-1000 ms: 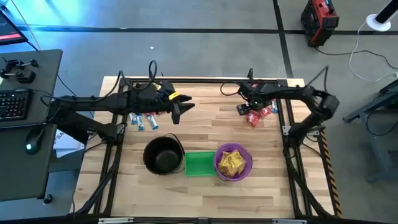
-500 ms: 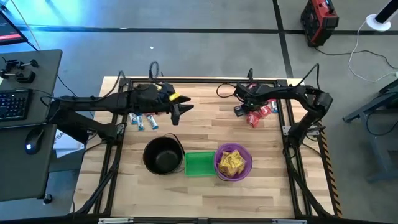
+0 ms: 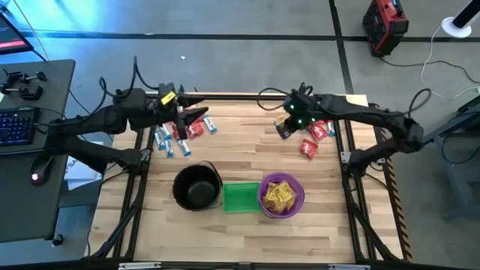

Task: Sort candy by brand, put in halloween buckets
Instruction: Put the yellow candy into the violet bucket

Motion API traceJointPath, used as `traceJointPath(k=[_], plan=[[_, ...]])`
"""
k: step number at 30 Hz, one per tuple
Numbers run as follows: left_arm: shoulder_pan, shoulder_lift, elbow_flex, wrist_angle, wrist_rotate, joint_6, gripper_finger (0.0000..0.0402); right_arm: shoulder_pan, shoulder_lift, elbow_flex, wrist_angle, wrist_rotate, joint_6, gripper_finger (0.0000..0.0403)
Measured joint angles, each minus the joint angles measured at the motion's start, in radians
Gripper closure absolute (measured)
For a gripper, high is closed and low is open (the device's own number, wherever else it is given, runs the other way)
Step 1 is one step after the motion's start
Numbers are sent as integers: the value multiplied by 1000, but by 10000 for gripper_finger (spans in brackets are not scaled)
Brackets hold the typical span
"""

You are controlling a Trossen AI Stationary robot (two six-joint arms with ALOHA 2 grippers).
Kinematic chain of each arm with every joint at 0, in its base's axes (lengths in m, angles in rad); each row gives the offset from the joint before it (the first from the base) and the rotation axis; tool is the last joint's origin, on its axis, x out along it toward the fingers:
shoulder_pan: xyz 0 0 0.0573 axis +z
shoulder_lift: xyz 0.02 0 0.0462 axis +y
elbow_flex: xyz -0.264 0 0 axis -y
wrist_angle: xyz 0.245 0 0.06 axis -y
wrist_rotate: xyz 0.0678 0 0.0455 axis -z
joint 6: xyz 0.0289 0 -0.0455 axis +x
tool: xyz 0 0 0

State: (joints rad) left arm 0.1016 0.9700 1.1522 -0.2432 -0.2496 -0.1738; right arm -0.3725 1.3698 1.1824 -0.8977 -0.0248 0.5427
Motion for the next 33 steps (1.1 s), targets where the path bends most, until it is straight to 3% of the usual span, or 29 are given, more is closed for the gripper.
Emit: traceJointPath(k=[3, 6, 10, 13, 21, 26, 30, 33], plan=[[6, 9, 0, -69, 1, -5, 214, 149, -47, 2, 69, -117, 111, 384], [10, 27, -1, -128, 3, -5, 214, 345, -54, -6, 130, -159, 235, 379], [10, 52, -1, -143, 3, 19, 214, 584, -46, -6, 181, -146, 391, 377], [13, 63, -1, -128, 4, 51, 214, 686, -40, -6, 172, -52, 531, 376], [58, 67, -1, -104, 24, 27, 214, 720, -39, -7, 37, 9, 711, 354], [71, 67, -1, -104, 57, 18, 214, 691, -39, -7, 42, -27, 694, 271], [71, 67, -1, -105, 60, 16, 214, 677, -39, -7, 26, -113, 632, 194], [71, 67, -1, -105, 60, -3, 214, 655, -41, -4, 45, -159, 585, 159]])
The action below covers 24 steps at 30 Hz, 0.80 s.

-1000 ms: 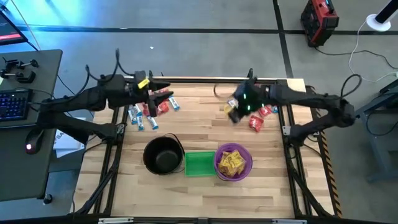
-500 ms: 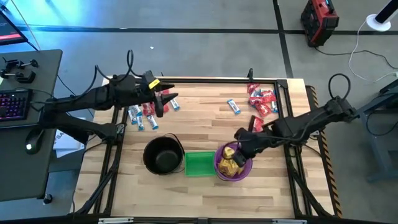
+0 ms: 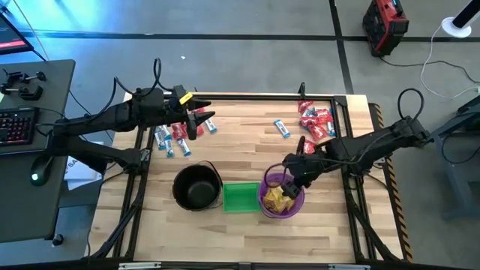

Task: Sort candy by brand, put in halloween buckets
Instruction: Put the yellow candy into the violet bucket

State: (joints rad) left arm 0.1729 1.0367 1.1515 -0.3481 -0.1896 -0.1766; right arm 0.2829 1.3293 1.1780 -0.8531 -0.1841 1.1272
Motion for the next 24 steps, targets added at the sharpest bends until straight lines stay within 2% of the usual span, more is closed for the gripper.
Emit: traceJointPath(k=[3, 5, 8, 12, 18, 24], plan=[[35, 8, 2, -29, -45, -134, 214, -34, -1, 33, 25, 18, -63, 148], [112, 32, 23, -160, -38, -221, 217, -64, -2, 58, 25, 37, -106, 147], [245, 95, 34, -381, -10, -234, 224, -115, -2, 93, 25, 69, -171, 147], [434, 222, 9, -540, 0, -166, 229, -194, -2, 122, 30, 78, -279, 147], [675, 462, -1, -565, 67, -79, 229, -286, -2, 124, 35, 79, -392, 146], [802, 661, 2, -461, 94, -100, 229, -312, -1, 124, 57, 140, -410, 146]])
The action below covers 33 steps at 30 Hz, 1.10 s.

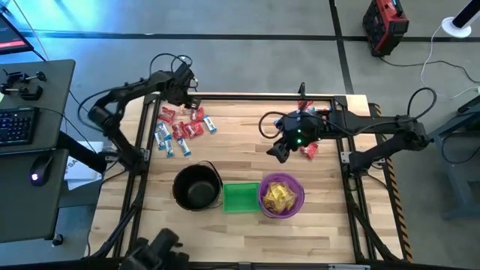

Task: Sort candy by brand, put in halloween buckets
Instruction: Put the yellow candy into the violet bucket

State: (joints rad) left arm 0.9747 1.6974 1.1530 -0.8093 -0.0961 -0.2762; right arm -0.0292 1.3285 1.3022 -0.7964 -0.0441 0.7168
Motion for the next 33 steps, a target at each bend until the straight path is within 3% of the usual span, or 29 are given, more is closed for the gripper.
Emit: traceJointPath(k=[8, 17, 28, 31, 33], plan=[[69, 185, 101, -6, 61, -9, 229, 2, 0, 0, 10, 22, 39, 146], [86, 253, 165, -6, 114, -9, 229, 2, 0, 0, 15, 64, 96, 146], [86, 296, 170, -32, 80, 44, 231, 2, 0, 0, 62, 96, 123, 146], [84, 292, 168, -33, 67, 70, 252, 4, 0, 0, 62, 96, 138, 146], [83, 284, 166, -37, 61, 80, 288, 8, 0, 0, 62, 97, 139, 146]])
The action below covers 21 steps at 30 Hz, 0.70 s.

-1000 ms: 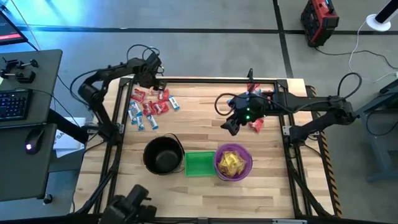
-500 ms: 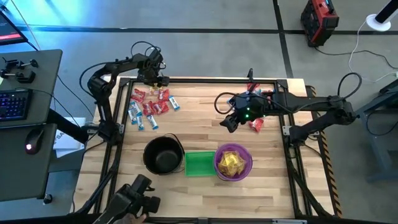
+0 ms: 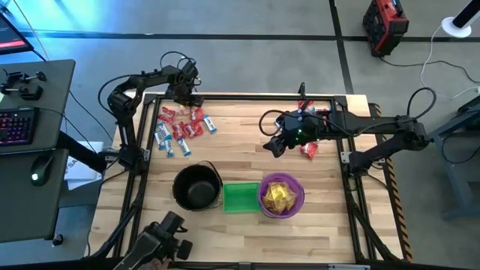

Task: Sort candy by brand, put in halloween buckets
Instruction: Put the yellow candy into the violet bucket

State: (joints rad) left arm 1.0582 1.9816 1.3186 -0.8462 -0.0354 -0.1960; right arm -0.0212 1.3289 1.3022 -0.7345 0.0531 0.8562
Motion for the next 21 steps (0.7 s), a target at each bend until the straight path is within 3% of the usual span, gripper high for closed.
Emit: traceJointPath(k=[3, 5, 10, 15, 21], plan=[[0, -18, -3, -2, -3, 11, 367, 10, 0, 0, 0, 8, -1, 146], [1, -33, -3, -4, -2, 18, 390, 16, 0, 0, 0, 11, -2, 146], [1, -104, -3, -10, 7, 25, 399, 33, 0, 0, 0, 12, -17, 146], [-15, -251, -3, -10, 28, 19, 401, 35, -1, 0, 11, 14, -45, 146], [-170, -467, -3, 5, 89, -36, 401, 35, -32, 0, 134, 107, -140, 146]])
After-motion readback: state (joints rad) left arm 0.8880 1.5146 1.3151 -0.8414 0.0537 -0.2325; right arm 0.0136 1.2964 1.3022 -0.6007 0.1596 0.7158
